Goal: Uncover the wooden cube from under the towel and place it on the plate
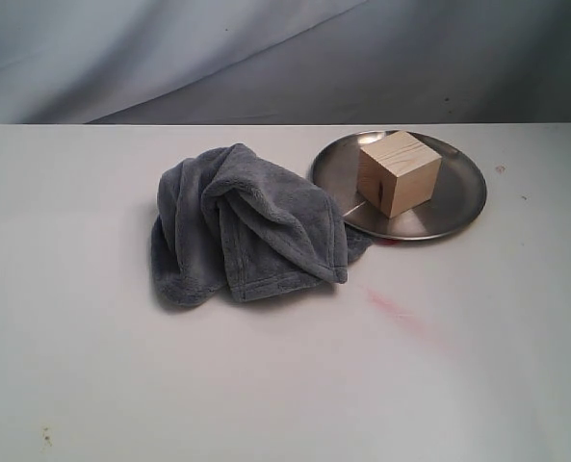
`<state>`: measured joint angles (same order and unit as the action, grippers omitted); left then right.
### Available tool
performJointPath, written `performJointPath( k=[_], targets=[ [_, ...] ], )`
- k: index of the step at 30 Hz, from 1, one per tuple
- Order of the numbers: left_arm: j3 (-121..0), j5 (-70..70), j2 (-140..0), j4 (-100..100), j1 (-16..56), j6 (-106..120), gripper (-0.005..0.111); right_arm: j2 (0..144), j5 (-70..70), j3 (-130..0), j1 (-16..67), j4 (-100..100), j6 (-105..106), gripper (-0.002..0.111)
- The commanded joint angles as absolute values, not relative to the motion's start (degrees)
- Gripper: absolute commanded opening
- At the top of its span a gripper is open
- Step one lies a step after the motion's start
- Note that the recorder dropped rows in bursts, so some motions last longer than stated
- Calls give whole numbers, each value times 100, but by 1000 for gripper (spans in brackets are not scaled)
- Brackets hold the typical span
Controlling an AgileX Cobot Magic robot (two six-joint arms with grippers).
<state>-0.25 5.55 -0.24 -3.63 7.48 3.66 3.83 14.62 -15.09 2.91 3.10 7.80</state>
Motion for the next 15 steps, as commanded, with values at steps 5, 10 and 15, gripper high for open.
performJointPath(
  k=[5, 10, 15],
  targets=[
    [0, 494, 0, -377, 736, 354, 0, 0, 1889, -1503, 291, -123, 1068, 0],
    [0, 494, 0, -377, 736, 354, 0, 0, 1934, -1503, 291, -498, 1068, 0],
    [0, 494, 0, -377, 736, 354, 0, 0, 2051, -1503, 291, -848, 1068, 0]
  ],
)
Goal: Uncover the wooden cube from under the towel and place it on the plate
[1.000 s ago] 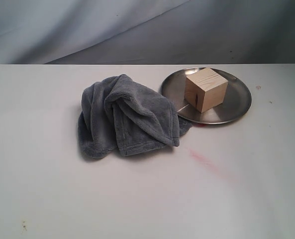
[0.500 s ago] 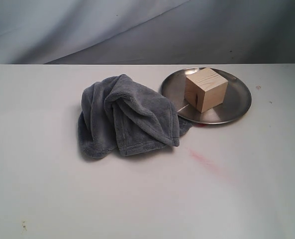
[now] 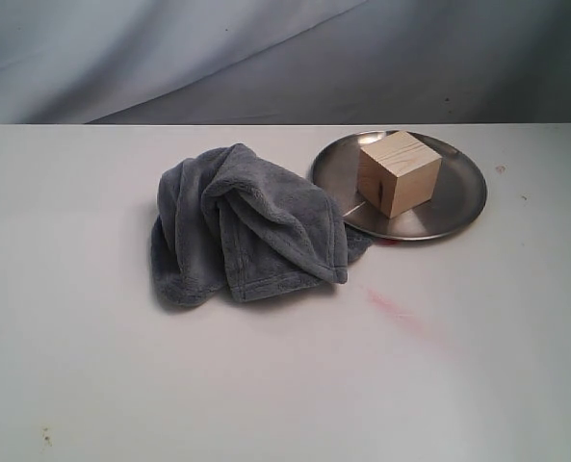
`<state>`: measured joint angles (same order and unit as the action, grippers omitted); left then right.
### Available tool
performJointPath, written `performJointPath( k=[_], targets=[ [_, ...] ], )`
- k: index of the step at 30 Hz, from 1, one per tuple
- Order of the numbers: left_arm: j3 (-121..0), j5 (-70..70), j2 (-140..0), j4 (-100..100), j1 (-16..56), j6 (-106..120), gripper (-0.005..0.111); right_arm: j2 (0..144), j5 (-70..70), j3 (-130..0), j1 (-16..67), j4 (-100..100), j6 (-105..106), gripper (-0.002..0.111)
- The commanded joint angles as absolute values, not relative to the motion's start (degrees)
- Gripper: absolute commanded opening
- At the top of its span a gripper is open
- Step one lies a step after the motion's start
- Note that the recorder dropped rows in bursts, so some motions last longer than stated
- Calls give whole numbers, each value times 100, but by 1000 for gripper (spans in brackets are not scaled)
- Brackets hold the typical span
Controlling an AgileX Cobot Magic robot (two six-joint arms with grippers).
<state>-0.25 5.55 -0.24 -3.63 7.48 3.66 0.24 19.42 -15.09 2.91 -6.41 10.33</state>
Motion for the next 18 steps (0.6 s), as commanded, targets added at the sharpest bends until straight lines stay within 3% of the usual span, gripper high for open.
performJointPath(
  k=[1, 12, 18],
  targets=[
    [0, 494, 0, -377, 736, 354, 0, 0, 2064, -1503, 291, -848, 1068, 0],
    [0, 494, 0, -377, 736, 354, 0, 0, 1355, -1479, 291, -653, 1043, 0],
    [0, 494, 0, -377, 736, 354, 0, 0, 0, -415, 291, -241, 1043, 0]
  ],
)
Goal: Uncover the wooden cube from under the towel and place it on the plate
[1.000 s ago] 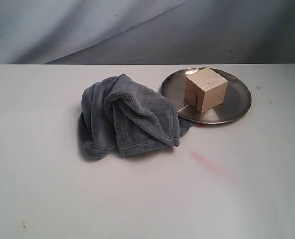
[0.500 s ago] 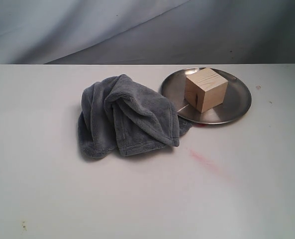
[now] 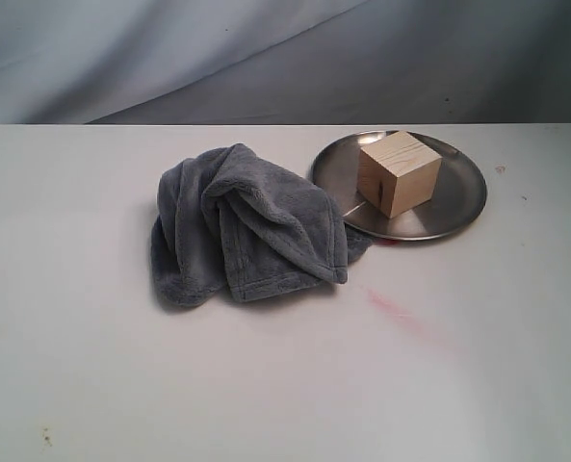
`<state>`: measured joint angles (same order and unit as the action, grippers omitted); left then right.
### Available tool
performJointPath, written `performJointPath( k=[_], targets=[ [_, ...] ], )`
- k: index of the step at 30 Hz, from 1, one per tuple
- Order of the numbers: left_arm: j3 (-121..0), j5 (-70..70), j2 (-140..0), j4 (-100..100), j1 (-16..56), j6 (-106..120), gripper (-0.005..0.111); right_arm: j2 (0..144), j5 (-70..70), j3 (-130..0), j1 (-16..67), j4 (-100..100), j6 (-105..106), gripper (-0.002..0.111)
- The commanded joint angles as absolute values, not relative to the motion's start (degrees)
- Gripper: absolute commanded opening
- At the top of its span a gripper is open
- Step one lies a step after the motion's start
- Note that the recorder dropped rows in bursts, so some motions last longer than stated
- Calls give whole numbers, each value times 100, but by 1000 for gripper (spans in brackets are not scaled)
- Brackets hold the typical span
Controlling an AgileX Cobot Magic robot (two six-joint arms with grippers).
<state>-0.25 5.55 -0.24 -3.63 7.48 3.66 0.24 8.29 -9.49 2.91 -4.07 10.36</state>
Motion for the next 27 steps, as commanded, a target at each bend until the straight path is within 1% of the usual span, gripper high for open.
performJointPath(
  k=[1, 3, 22, 27],
  targets=[
    [0, 494, 0, -377, 736, 354, 0, 0, -305, -217, 291, -241, 1043, 0],
    [0, 494, 0, -377, 736, 354, 0, 0, -309, 0, 291, -241, 1043, 0],
    [0, 494, 0, -377, 736, 354, 0, 0, -224, 0, 291, -262, 1043, 0],
    [0, 494, 0, -377, 736, 354, 0, 0, -227, 0, 291, 493, 1043, 0]
  ],
)
